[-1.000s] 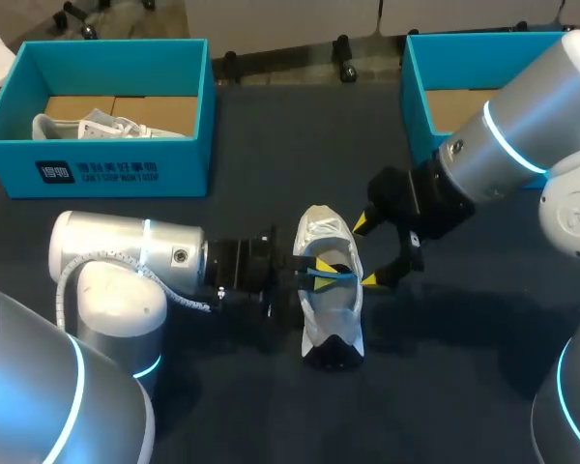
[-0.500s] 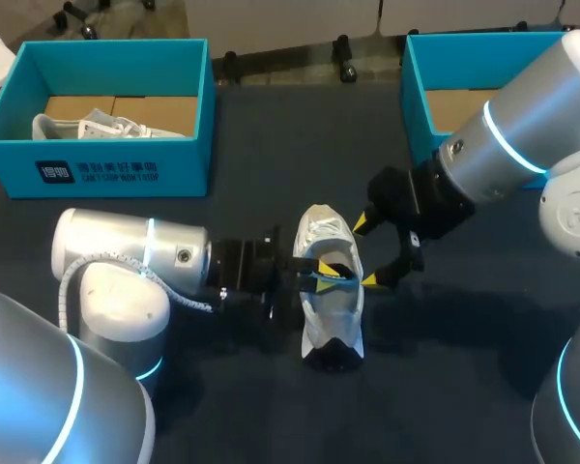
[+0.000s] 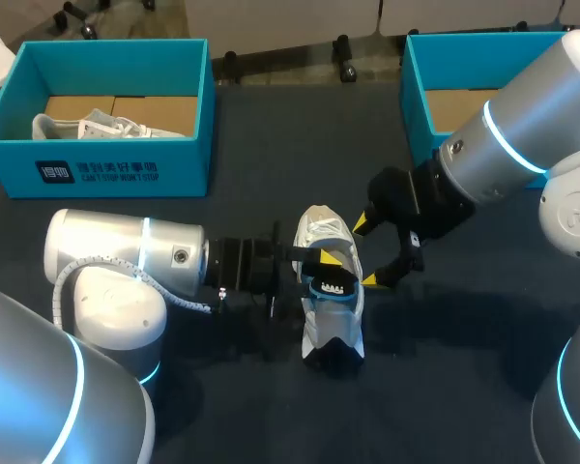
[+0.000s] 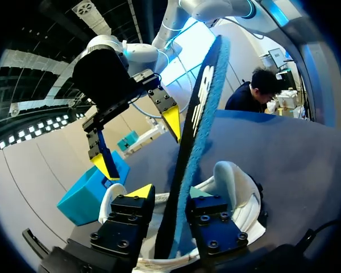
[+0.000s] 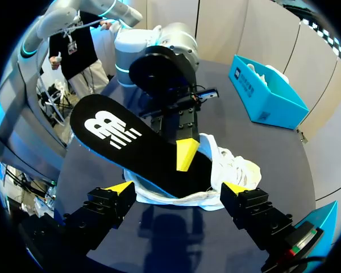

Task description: Take the shoe out of the shoebox, open the shoe tongue, remove and reinsert the insole, then place the shoe into the shoebox

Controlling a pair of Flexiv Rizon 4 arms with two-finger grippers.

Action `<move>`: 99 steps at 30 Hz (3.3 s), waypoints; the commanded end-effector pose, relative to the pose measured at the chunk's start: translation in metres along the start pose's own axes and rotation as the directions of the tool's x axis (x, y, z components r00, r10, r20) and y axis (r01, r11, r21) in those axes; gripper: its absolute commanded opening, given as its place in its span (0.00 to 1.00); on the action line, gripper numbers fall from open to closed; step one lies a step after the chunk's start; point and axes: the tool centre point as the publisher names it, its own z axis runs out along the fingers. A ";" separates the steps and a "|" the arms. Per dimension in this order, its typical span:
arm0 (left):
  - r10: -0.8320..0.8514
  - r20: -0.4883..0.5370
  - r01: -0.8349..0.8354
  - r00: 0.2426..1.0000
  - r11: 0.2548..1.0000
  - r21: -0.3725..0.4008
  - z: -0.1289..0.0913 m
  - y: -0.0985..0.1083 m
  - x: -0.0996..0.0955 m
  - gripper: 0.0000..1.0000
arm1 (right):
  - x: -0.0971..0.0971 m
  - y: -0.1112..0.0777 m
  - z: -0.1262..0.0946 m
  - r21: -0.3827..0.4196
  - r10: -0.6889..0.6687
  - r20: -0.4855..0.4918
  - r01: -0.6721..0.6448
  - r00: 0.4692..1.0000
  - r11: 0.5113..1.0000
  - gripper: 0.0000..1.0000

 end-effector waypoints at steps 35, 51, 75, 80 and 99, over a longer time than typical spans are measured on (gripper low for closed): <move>-0.073 -0.043 0.068 0.996 0.992 -0.104 0.006 0.030 0.006 0.00 | 0.000 0.000 0.002 0.000 0.000 0.002 0.000 1.000 1.000 1.00; -0.033 -0.016 0.032 0.999 0.998 -0.060 -0.003 0.004 0.002 0.24 | 0.000 0.000 0.002 0.000 0.000 0.002 0.000 1.000 1.000 1.00; 0.006 0.029 -0.004 1.000 0.998 -0.063 0.013 0.023 0.009 0.00 | 0.000 0.000 0.002 0.000 0.000 0.002 0.000 1.000 1.000 1.00; -0.006 0.044 0.010 0.999 0.996 -0.088 0.010 0.028 0.012 0.00 | 0.000 0.000 0.002 0.000 0.000 0.002 0.000 1.000 1.000 1.00; -0.002 0.032 0.004 0.999 0.998 -0.068 -0.011 0.001 0.012 0.35 | 0.000 0.000 0.002 0.000 0.000 0.002 0.000 1.000 1.000 1.00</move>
